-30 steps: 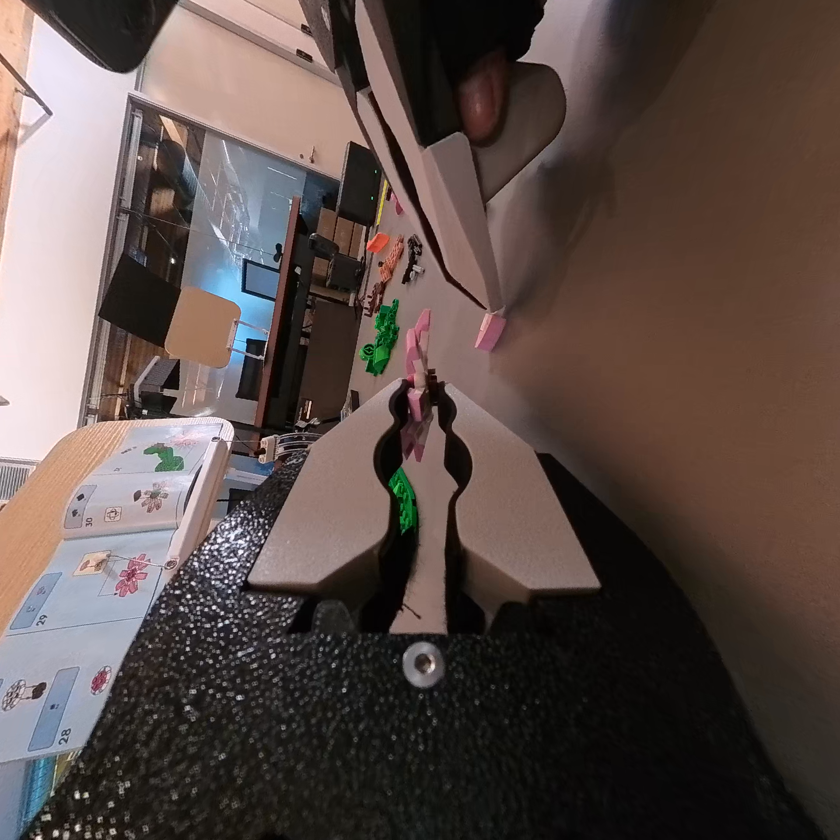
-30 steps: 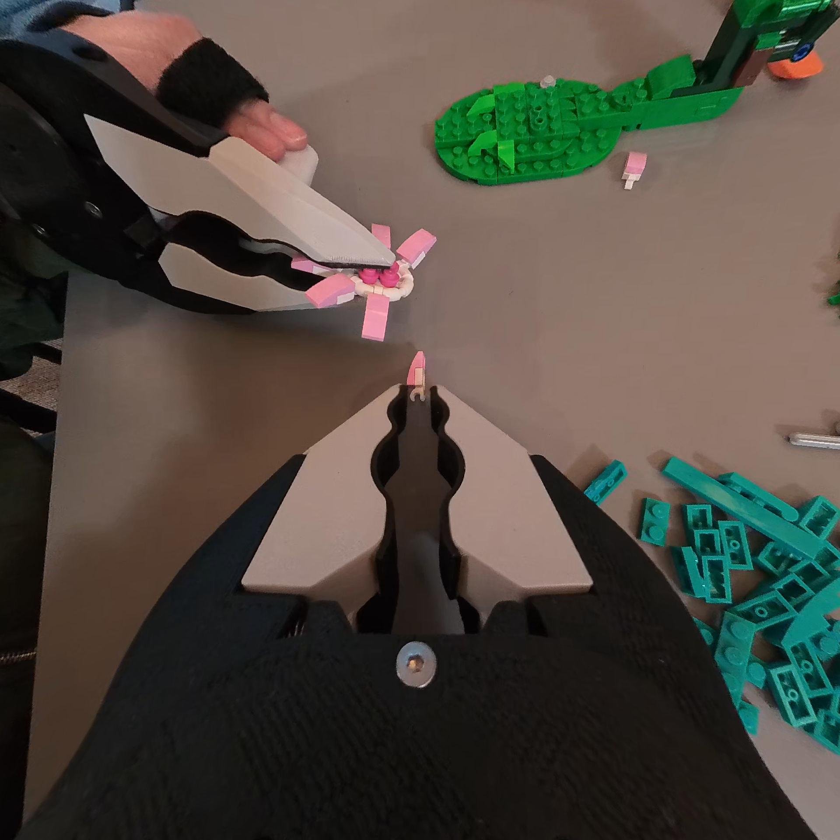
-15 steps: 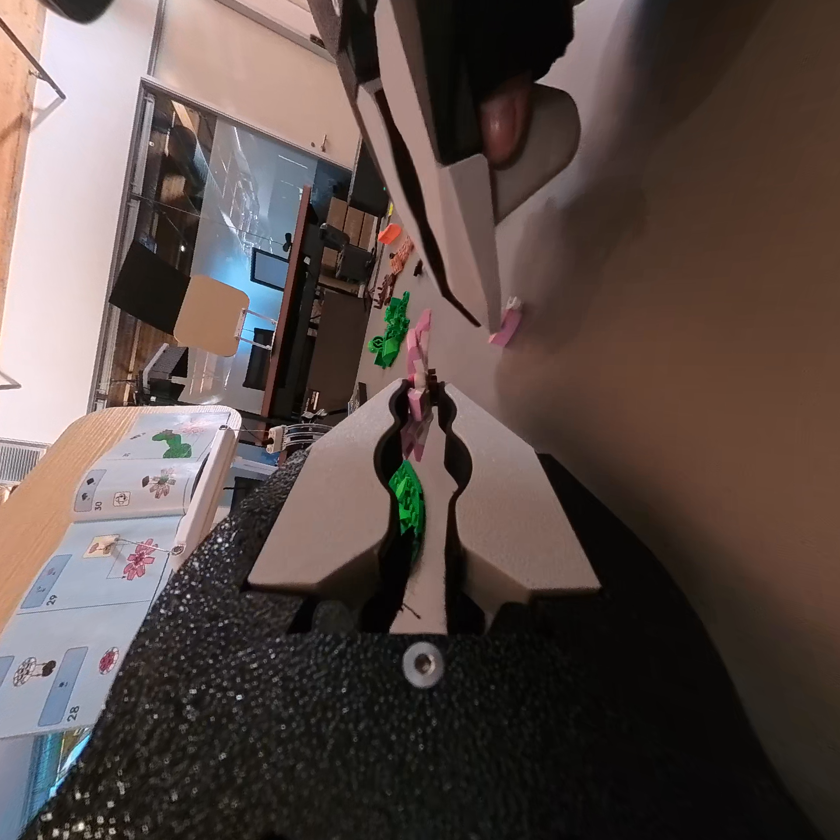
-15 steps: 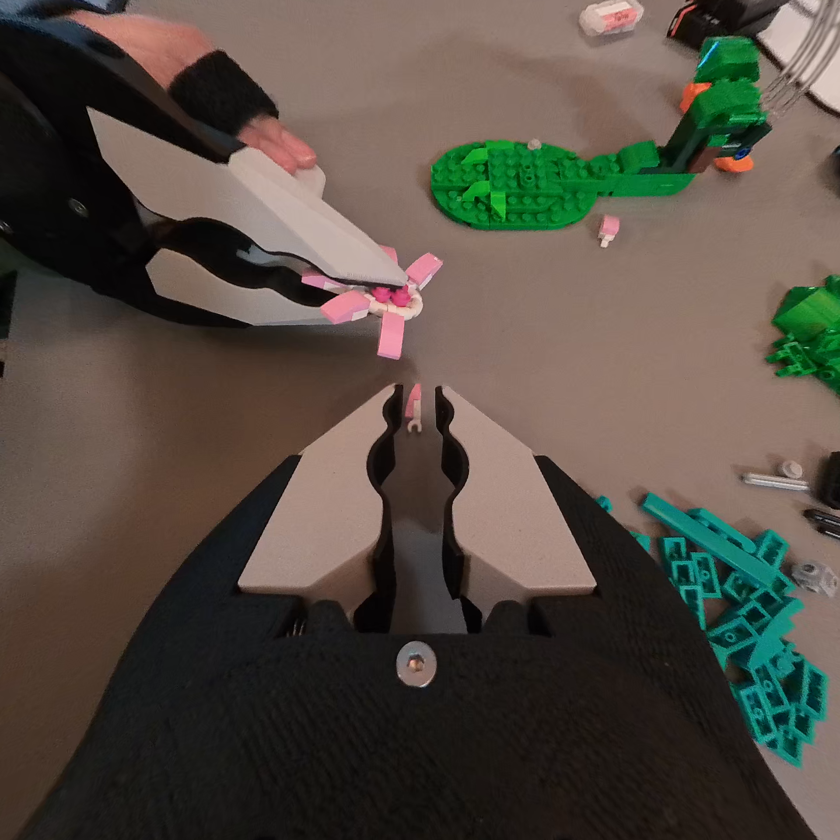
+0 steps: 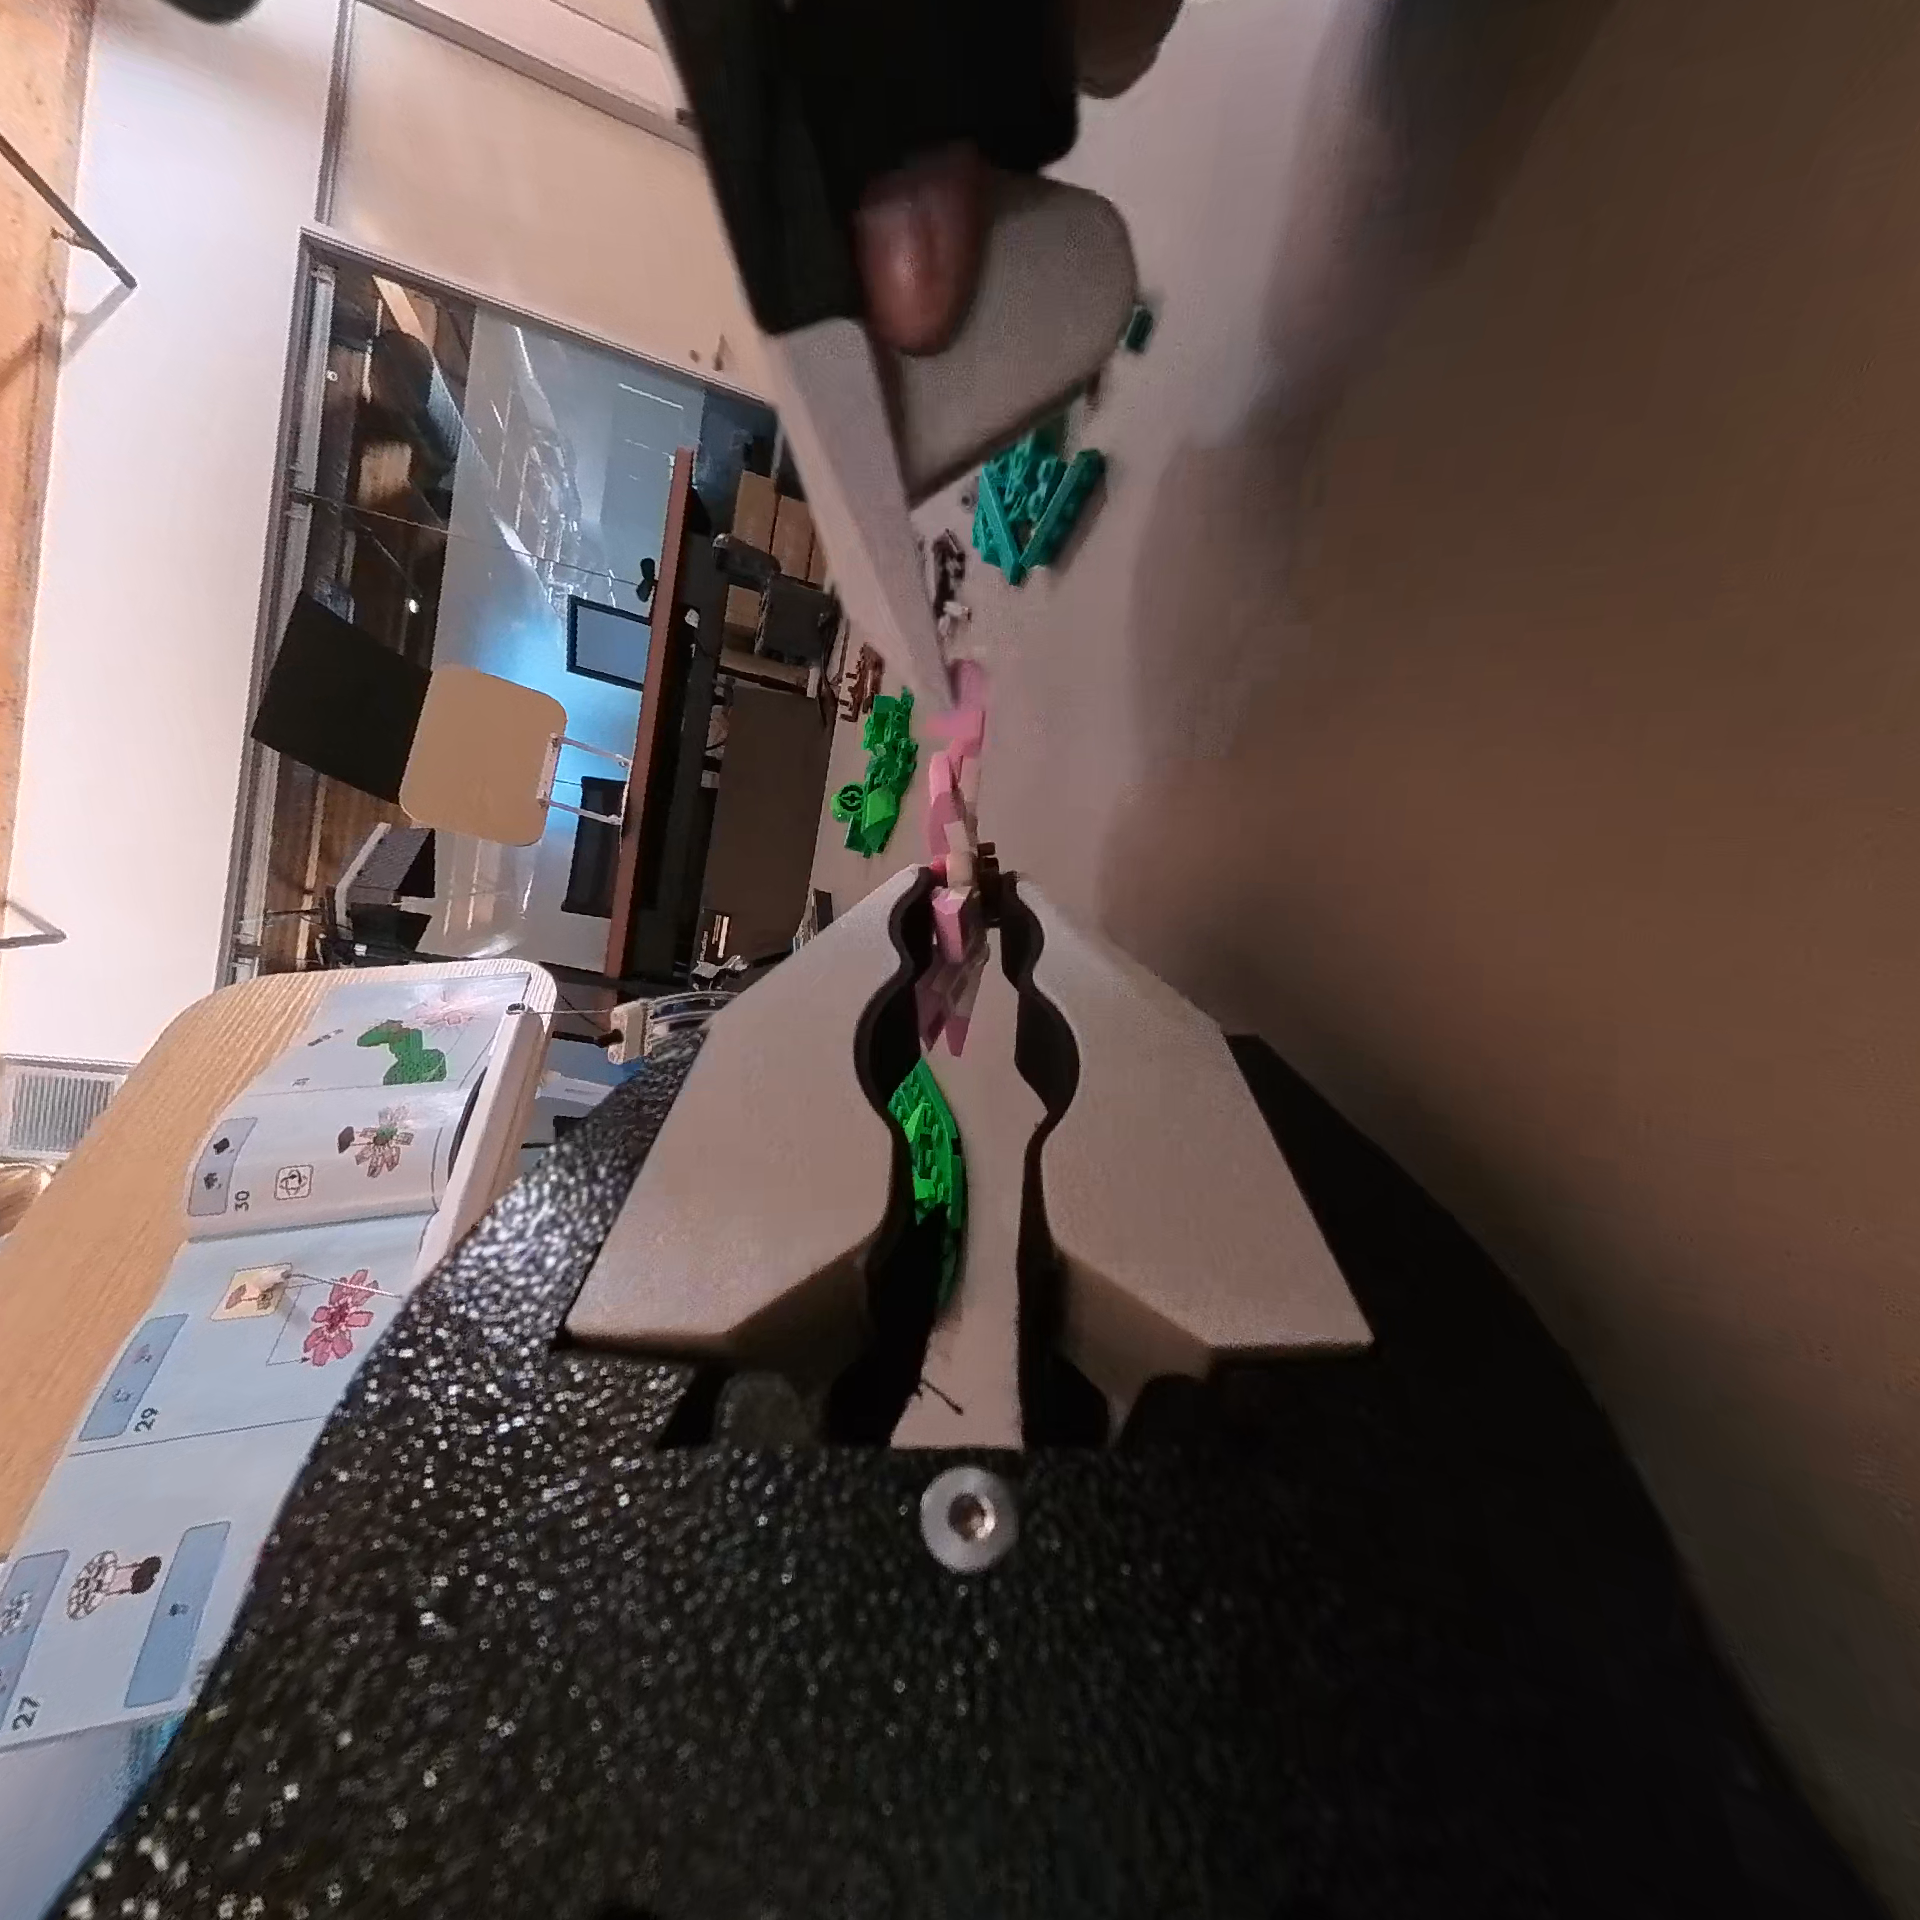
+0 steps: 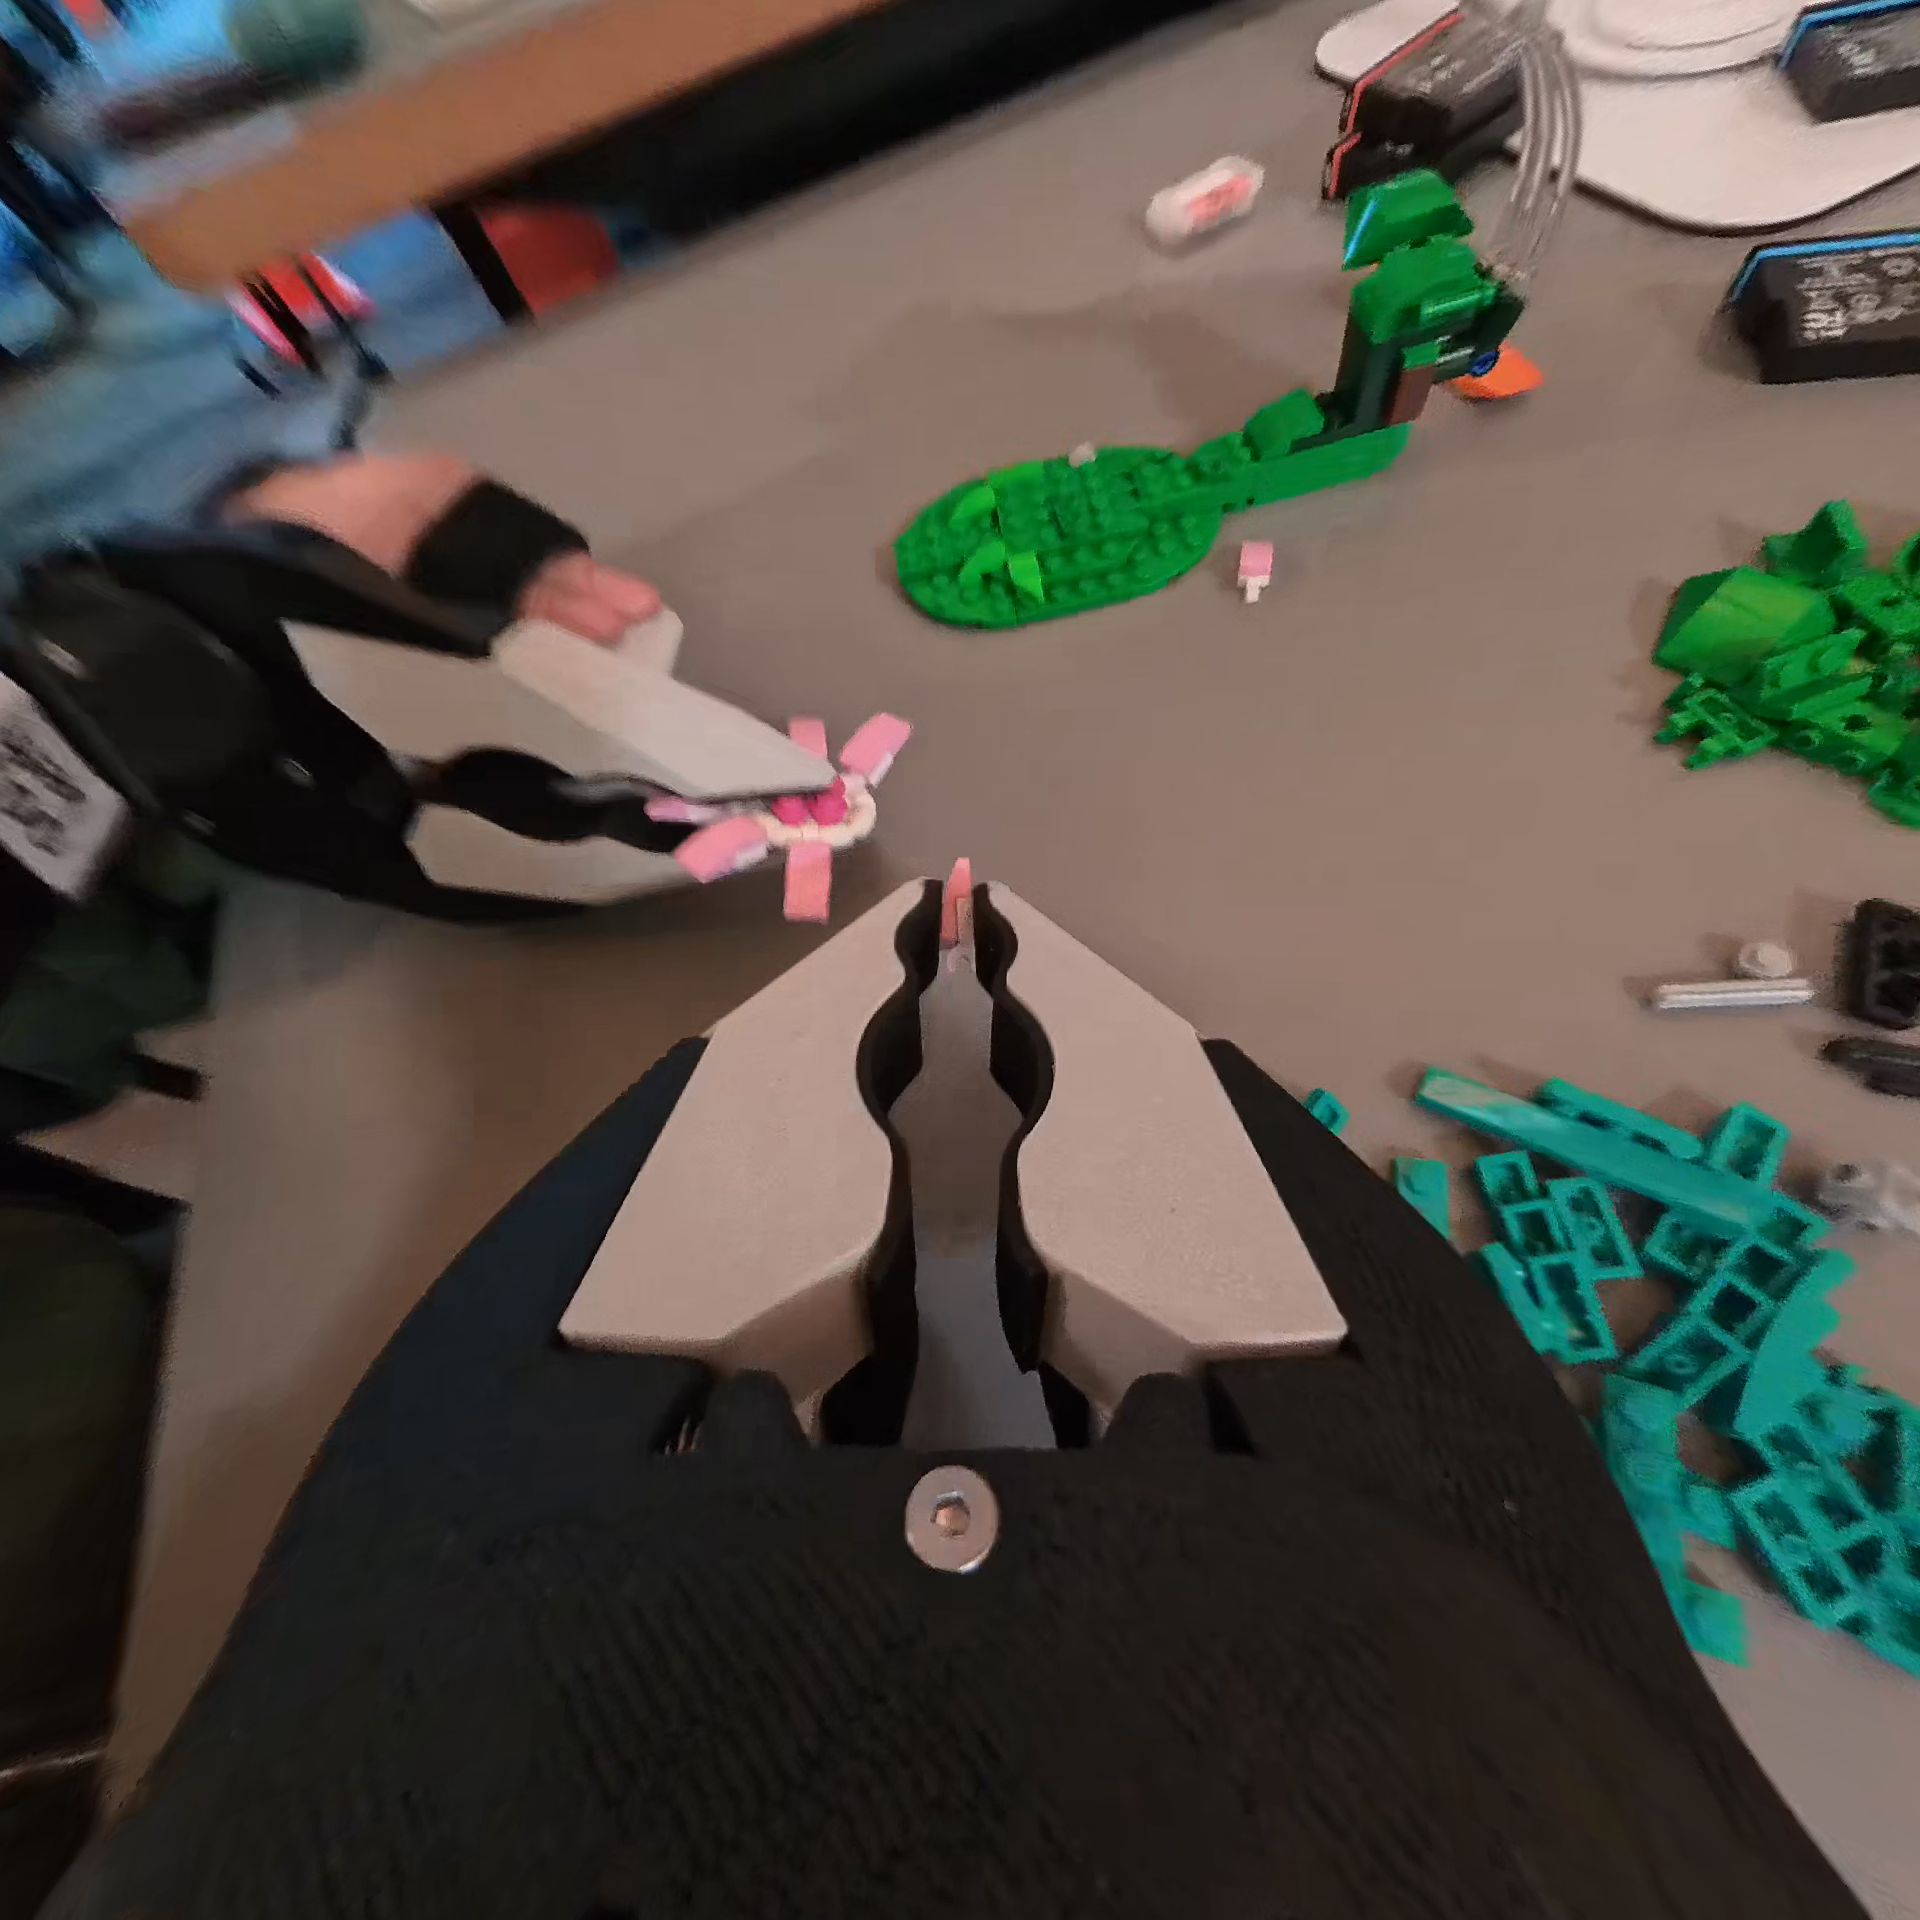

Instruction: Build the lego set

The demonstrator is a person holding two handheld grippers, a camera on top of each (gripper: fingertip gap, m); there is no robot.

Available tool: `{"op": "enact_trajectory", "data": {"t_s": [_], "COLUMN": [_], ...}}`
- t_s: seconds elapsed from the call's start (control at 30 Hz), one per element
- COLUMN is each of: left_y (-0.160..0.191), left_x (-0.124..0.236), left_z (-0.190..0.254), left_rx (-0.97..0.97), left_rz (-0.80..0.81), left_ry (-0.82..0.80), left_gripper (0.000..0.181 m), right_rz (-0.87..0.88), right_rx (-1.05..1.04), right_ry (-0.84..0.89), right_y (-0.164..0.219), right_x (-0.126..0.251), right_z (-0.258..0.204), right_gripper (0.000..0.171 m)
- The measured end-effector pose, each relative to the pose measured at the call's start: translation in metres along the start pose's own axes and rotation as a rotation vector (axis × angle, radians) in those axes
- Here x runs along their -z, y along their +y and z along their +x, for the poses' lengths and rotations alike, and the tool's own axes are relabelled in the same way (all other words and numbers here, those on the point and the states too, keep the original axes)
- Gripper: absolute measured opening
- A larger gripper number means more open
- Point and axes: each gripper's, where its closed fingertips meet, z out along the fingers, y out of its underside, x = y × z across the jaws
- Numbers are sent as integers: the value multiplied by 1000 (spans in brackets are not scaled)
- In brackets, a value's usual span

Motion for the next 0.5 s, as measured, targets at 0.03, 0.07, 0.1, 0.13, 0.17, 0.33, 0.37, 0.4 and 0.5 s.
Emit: {"op": "enact_trajectory", "data": {"t_s": [0.03,0.07,0.1,0.13,0.17,0.33,0.37,0.4,0.5], "left_y": [0,-1,-1,-1,-1,-1,-1,-1,-1], "left_x": [0,0,0,0,0,0,0,-1,-1], "left_z": [1,1,1,1,1,2,2,2,3], "left_rx": [-8,-12,-15,-14,-13,-17,-20,-22,-26], "left_rz": [0,-1,-1,-1,-1,0,0,1,0], "left_ry": [1,3,4,3,3,7,7,8,8], "left_gripper": [9,9,9,9,9,9,9,9,9], "right_rz": [31,52,60,56,54,31,27,22,5], "right_rx": [-58,-114,-160,-191,-207,-199,-193,-189,-186], "right_ry": [-42,-78,-106,-124,-123,-109,-110,-110,-110], "right_y": [-4,-7,-7,-6,-5,-1,-1,0,3], "right_x": [3,5,7,8,8,6,5,5,4], "right_z": [-2,-3,-3,-3,-1,-1,-2,-2,-2], "right_gripper": [4,4,4,4,4,4,4,4,4]}}
